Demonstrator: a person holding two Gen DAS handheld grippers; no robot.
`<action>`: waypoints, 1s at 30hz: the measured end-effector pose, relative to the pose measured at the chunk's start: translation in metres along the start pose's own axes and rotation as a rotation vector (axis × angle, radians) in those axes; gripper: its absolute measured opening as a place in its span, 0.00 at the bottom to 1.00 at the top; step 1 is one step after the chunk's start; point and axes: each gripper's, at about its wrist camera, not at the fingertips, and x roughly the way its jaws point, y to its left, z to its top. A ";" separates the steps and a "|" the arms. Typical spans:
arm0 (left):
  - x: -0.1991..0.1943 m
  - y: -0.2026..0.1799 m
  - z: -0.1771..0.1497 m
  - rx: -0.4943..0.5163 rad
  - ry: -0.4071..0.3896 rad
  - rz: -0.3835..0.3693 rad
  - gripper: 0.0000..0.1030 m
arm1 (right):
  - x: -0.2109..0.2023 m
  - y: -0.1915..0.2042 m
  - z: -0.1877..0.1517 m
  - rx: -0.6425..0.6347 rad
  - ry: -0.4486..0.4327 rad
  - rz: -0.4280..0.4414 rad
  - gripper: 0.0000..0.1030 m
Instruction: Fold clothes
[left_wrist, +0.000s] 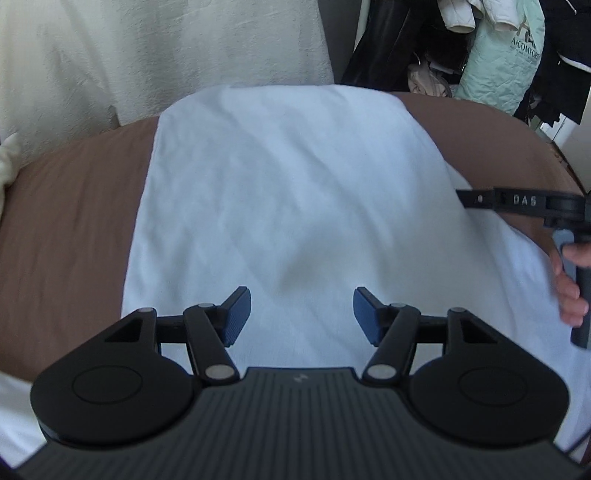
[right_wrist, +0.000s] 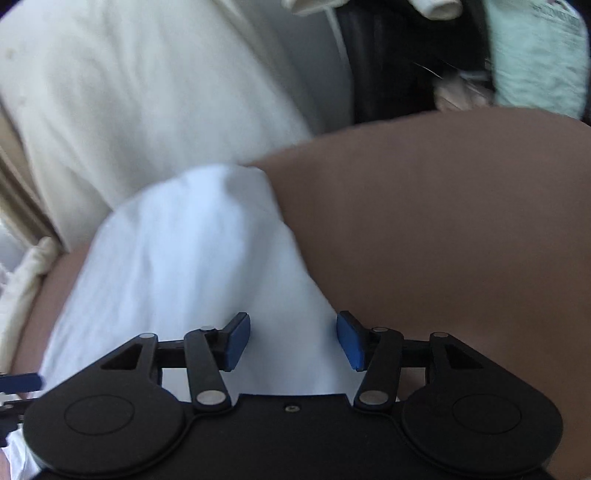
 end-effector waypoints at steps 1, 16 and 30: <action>0.001 0.002 0.002 -0.007 -0.006 0.002 0.59 | 0.001 0.000 -0.002 0.002 -0.006 0.019 0.38; 0.022 -0.006 0.051 -0.079 -0.102 -0.114 0.65 | -0.024 0.096 -0.035 -0.241 -0.033 0.190 0.02; 0.089 -0.075 0.113 0.090 -0.026 -0.183 0.64 | -0.037 0.052 -0.004 -0.278 -0.125 -0.058 0.69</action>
